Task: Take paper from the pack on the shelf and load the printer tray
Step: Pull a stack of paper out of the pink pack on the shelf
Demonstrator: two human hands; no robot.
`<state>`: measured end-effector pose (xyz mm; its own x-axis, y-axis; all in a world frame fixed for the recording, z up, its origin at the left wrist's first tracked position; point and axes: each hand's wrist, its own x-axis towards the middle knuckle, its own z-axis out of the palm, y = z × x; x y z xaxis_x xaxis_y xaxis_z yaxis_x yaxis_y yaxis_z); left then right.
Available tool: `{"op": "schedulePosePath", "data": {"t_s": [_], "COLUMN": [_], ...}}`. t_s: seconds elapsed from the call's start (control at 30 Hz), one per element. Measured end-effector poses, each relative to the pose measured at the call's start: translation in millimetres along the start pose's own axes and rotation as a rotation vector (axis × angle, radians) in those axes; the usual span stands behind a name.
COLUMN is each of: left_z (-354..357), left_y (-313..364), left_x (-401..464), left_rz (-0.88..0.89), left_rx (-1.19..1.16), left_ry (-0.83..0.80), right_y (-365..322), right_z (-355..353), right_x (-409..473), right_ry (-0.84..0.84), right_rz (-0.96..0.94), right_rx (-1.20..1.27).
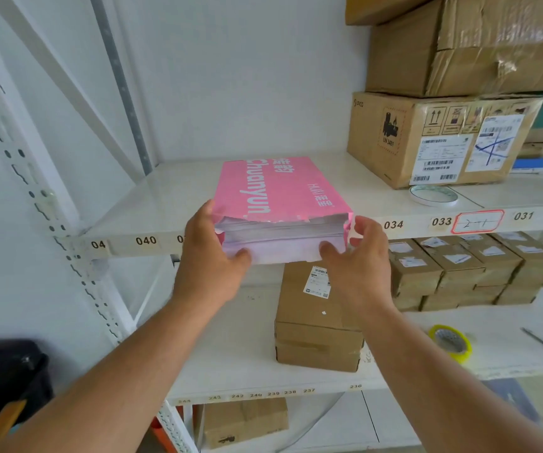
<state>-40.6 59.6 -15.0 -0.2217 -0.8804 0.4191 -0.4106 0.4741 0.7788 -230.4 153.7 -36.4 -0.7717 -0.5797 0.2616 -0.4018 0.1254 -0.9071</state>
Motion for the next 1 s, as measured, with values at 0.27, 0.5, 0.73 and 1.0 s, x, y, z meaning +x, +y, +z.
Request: {"op": "schedulePosePath", "data": {"t_s": [0.27,0.5,0.73,1.0], "left_z": [-17.9,-29.0,-28.3,-7.1], "left_y": [-4.4,-11.2,26.1,53.7], "left_x": [-3.6,-2.0,17.2,56.8], "left_rz": [0.127,0.088,0.590,0.524], "left_rx": [0.166,0.091,0.496,0.847], "left_ry": [0.037,0.070,-0.068,-0.423], "right_y": [1.4,-3.5,-35.4,-51.7], "right_z": [-10.0,-21.7,-10.4,25.5], "right_x": [4.6,3.6,-65.8,-47.5], "right_ry": [0.087,0.128,0.008,-0.234], "right_rz": [-0.142,-0.041,-0.259,0.564], "right_rx": [-0.160,-0.076,0.132,0.939]}}
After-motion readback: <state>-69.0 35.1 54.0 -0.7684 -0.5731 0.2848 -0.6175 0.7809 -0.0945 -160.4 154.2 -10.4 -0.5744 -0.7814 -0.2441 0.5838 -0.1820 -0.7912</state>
